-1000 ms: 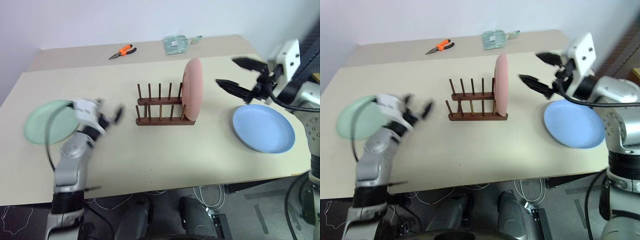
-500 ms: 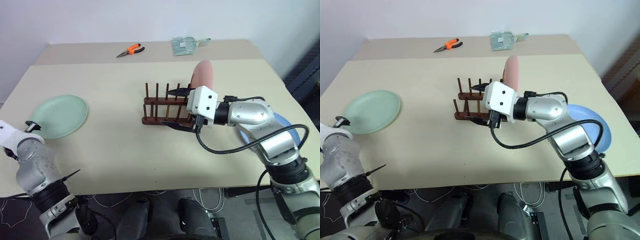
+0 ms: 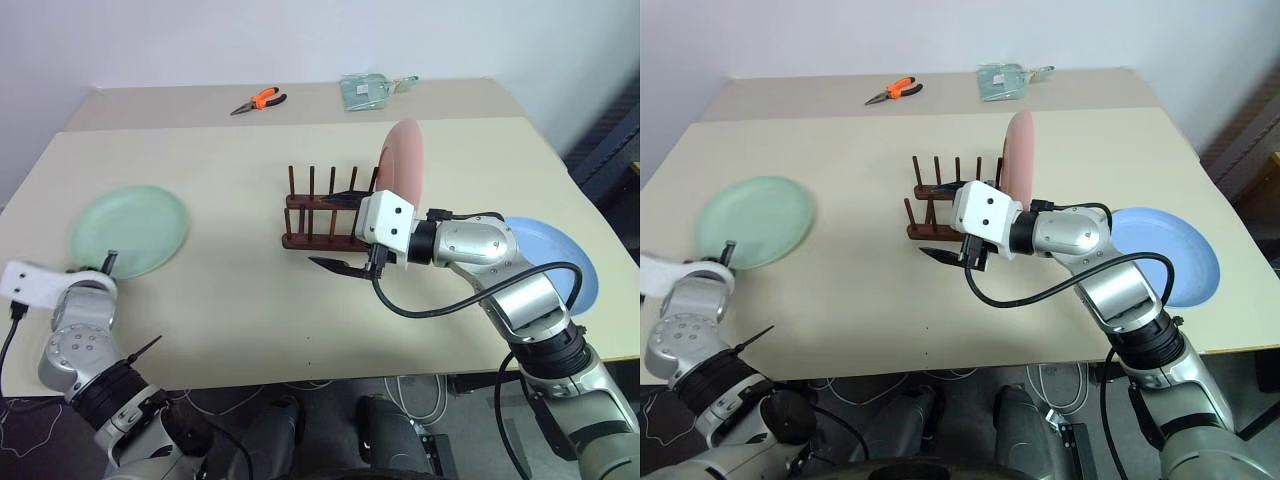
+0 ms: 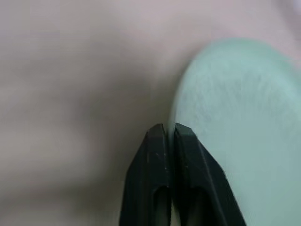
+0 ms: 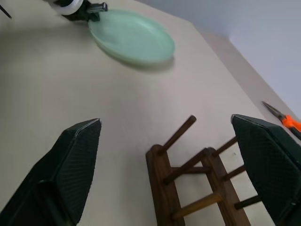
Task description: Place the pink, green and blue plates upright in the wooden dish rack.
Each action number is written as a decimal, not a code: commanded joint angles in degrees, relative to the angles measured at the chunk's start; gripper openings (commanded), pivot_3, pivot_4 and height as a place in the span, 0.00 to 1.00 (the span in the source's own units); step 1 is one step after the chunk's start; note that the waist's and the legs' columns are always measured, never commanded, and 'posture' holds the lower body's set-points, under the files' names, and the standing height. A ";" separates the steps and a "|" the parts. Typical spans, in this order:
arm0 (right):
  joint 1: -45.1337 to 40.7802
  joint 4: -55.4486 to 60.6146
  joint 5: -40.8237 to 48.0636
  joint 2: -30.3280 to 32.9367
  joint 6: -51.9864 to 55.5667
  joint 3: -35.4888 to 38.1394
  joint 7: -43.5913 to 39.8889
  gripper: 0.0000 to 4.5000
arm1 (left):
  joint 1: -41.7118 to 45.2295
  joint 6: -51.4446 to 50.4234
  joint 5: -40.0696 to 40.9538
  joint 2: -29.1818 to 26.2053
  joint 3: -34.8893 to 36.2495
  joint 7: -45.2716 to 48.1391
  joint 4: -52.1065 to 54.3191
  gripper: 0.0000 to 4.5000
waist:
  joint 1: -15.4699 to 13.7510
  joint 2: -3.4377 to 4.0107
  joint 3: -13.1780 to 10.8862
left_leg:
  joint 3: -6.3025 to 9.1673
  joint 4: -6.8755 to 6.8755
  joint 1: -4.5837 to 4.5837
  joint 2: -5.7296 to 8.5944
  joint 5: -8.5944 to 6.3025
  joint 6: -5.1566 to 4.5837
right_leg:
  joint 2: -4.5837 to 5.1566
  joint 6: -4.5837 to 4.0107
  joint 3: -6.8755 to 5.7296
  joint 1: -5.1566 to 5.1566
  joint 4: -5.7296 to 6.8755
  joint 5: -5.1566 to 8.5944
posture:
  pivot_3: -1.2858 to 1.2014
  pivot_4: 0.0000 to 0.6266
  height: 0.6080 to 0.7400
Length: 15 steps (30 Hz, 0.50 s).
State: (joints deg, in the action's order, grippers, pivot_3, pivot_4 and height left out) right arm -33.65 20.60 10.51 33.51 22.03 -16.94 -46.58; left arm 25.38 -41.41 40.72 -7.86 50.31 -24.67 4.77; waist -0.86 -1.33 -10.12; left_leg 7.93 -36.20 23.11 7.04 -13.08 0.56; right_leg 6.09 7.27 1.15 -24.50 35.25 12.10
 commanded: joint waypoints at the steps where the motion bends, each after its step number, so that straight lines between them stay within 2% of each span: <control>1: -2.32 -0.03 -3.96 -0.81 -4.13 0.21 1.42 0.99 | 2.03 4.27 -0.72 -1.93 -10.05 7.96 7.79 0.00 | 0.11 -0.09 -0.06 | 0.00 0.00 0.00 0.00 0.00 0.00 | 0.00 0.00 0.00 -0.01 0.00 0.00 | 0.52 0.24 0.99; 7: -6.56 -4.91 -13.41 -3.87 -13.65 -3.93 3.78 0.99 | 6.69 5.80 -2.26 -2.89 -21.97 12.58 13.97 0.00 | 0.66 -0.10 -0.07 | -0.07 0.06 -0.03 -0.07 0.03 0.05 | -0.07 -0.04 0.05 -0.04 0.01 -0.03 | 0.52 0.24 0.99; 15: -15.62 -21.27 -33.00 -6.88 -27.00 -10.18 12.90 0.99 | 8.67 4.11 -5.23 -3.22 -33.90 15.07 18.97 0.00 | 1.33 -0.10 -0.07 | -0.09 0.10 -0.06 -0.08 0.24 0.39 | -0.13 -0.08 0.11 -0.06 0.02 -0.05 | 0.52 0.24 0.99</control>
State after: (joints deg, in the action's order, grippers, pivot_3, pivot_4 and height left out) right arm -46.99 0.62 -18.86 26.97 -2.12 -26.70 -35.87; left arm 32.50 -37.46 35.87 -10.65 18.06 -10.54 19.87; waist 0.47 -1.42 -10.19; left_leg 7.84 -36.10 23.06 6.96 -12.82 0.97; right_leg 5.95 7.19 1.26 -24.56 35.27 12.05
